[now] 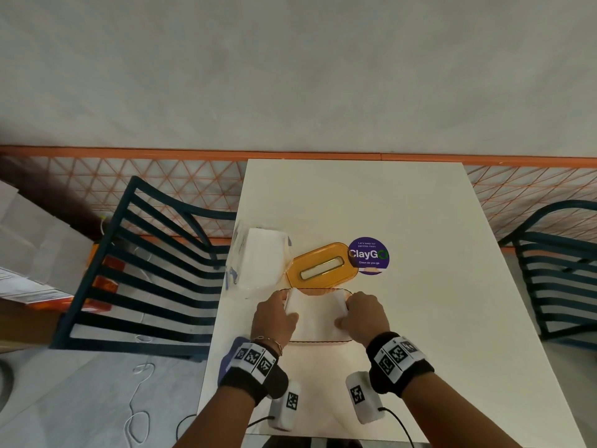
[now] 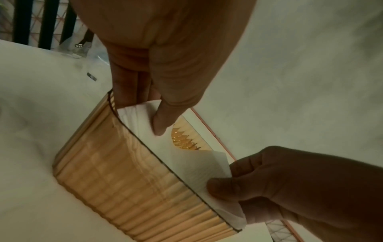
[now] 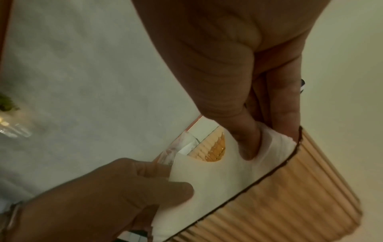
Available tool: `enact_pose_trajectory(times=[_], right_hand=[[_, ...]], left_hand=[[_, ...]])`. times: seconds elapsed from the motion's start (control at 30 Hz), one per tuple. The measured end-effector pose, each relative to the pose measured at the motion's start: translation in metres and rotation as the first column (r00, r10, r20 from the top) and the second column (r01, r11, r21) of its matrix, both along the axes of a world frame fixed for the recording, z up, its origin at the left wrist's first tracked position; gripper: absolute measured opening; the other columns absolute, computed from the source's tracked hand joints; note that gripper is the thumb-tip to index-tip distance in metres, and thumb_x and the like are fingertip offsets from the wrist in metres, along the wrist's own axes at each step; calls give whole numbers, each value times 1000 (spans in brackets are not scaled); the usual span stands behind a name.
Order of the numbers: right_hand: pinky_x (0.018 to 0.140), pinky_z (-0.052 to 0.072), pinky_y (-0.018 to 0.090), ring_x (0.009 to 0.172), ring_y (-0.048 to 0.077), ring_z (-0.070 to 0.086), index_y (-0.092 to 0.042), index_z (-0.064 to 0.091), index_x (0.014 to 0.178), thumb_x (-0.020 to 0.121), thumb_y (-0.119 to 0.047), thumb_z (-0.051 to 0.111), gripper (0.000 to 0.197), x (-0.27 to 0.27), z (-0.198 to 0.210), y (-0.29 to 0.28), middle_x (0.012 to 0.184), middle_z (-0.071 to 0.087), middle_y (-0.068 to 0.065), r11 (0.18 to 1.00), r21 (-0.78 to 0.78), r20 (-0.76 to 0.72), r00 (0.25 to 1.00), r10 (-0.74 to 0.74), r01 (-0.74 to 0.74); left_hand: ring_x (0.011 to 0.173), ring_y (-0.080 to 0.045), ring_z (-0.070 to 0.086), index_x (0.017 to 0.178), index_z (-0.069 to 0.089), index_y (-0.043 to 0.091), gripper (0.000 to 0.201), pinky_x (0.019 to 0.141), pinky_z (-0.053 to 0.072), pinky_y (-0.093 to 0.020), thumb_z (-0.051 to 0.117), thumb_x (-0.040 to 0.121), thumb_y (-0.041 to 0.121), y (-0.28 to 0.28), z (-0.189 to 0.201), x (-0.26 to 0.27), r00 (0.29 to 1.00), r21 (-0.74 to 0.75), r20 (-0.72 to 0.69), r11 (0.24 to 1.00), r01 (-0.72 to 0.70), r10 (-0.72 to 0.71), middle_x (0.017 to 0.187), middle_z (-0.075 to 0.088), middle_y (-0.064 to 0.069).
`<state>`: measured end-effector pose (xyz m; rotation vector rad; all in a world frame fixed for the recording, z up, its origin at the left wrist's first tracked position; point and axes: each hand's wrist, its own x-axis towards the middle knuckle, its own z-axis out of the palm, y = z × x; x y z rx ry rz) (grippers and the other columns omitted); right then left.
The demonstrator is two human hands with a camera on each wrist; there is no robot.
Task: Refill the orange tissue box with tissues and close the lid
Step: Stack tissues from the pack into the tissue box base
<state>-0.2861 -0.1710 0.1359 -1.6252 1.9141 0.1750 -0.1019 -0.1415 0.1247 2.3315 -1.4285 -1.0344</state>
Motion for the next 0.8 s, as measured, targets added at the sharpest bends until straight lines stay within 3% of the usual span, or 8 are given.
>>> enact_pose_trajectory(times=[0.2, 0.33, 0.43, 0.53, 0.63, 0.7, 0.8], right_hand=[[91, 53, 28, 105, 23, 67, -8, 61, 124, 85, -33, 79, 50, 4, 12, 6, 118, 68, 8, 993, -62, -73, 993, 98, -102], [100, 49, 27, 117, 19, 63, -18, 58, 134, 92, -19, 71, 45, 0, 11, 13, 131, 65, 2, 947, -220, -77, 972, 222, -234], [108, 43, 27, 126, 18, 57, -23, 60, 135, 92, -12, 69, 45, -1, 5, 13, 142, 57, -2, 920, -199, -27, 941, 338, -337], [115, 36, 29, 136, 20, 48, -21, 56, 139, 97, -14, 61, 43, -1, -2, 12, 148, 50, 0, 893, -110, -37, 899, 436, -437], [113, 40, 30, 133, 21, 51, -20, 57, 137, 96, -12, 62, 42, 0, -7, 8, 144, 53, 1, 886, -118, -35, 894, 447, -448], [104, 47, 28, 124, 19, 57, -22, 63, 131, 90, -10, 70, 43, -1, -6, 7, 136, 58, -1, 892, -208, -22, 914, 405, -400], [91, 54, 26, 109, 18, 64, -22, 68, 122, 85, -11, 77, 40, -11, -5, 7, 121, 64, -2, 911, -350, 18, 971, 238, -217]], left_hand=[[131, -25, 57, 147, 42, 20, 65, 105, 50, -36, 74, 91, 25, 8, 5, -2, 994, -76, 81, 994, 77, -71, 145, 56, -3], [126, -15, 59, 137, 55, 28, 49, 100, 52, -28, 72, 92, 22, 16, 6, -1, 967, -203, 186, 957, 209, -172, 141, 55, 6], [127, -12, 56, 130, 62, 29, 45, 104, 47, -22, 75, 90, 14, 12, -6, 1, 924, -128, 152, 920, 370, -350, 140, 57, 7], [139, -15, 47, 135, 61, 25, 52, 112, 42, -26, 74, 88, 7, 2, -14, 1, 871, -14, 156, 881, 473, -466, 148, 50, 2], [136, -19, 48, 136, 61, 25, 53, 111, 45, -30, 74, 88, 6, -6, -17, -2, 848, 23, 178, 864, 503, -499, 145, 51, 1], [129, -17, 54, 130, 64, 27, 45, 106, 48, -29, 74, 88, 14, -9, -11, 2, 866, -14, 172, 878, 479, -469, 138, 57, 4], [106, -11, 66, 114, 72, 31, 23, 92, 55, -28, 69, 92, 31, -20, 8, 20, 956, -185, 139, 941, 282, -259, 115, 72, 11]])
